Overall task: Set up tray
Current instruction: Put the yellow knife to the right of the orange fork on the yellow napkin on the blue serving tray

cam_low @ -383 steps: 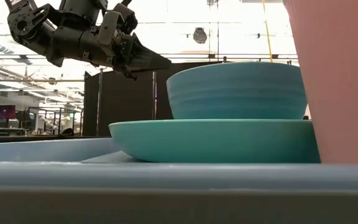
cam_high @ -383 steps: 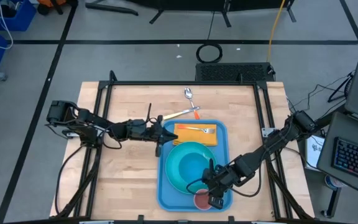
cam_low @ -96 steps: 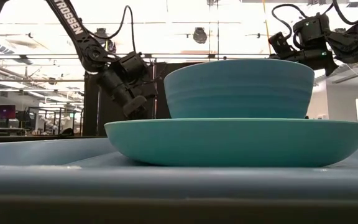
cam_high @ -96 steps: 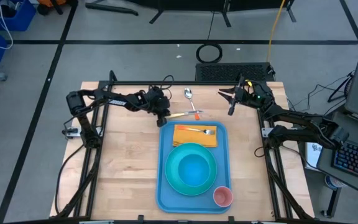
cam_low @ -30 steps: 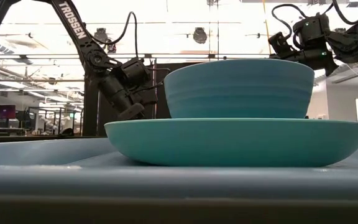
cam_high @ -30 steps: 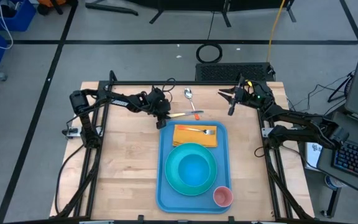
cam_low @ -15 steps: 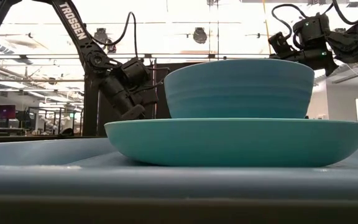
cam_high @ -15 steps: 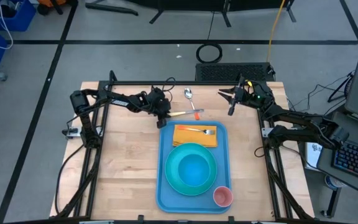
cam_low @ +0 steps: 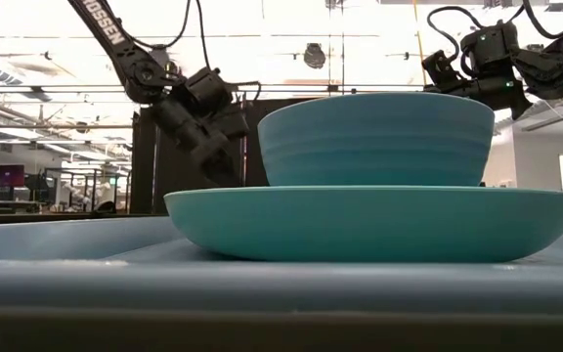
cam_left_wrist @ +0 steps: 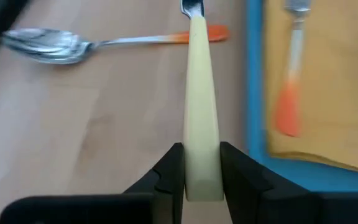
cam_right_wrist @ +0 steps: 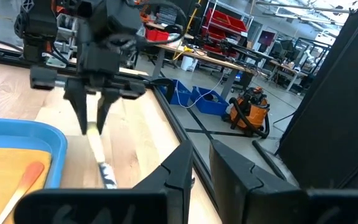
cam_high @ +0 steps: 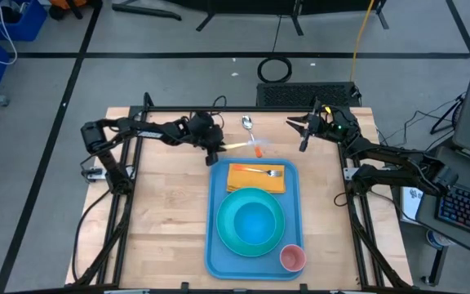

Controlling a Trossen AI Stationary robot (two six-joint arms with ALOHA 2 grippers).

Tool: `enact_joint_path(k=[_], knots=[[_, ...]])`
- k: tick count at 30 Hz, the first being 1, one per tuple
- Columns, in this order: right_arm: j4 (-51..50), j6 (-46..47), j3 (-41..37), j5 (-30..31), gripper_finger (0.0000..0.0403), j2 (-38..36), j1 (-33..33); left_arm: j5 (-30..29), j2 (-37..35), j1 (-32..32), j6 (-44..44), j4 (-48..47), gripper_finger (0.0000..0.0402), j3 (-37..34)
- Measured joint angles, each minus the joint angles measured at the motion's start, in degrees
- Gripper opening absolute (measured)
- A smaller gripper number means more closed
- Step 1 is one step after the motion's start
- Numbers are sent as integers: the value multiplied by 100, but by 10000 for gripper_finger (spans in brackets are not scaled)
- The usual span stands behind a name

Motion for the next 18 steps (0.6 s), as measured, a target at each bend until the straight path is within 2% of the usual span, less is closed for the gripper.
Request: enact_joint_path(k=[6,12,18], knots=[[0,0,0,0,45,0,-2,376,-176,-359,-83,-168,83,-2],[0,20,0,0,45,0,-1,373,-174,-701,105,-197,83,-2],[0,20,0,0,45,0,-2,896,-174,-870,266,-197,83,-2]])
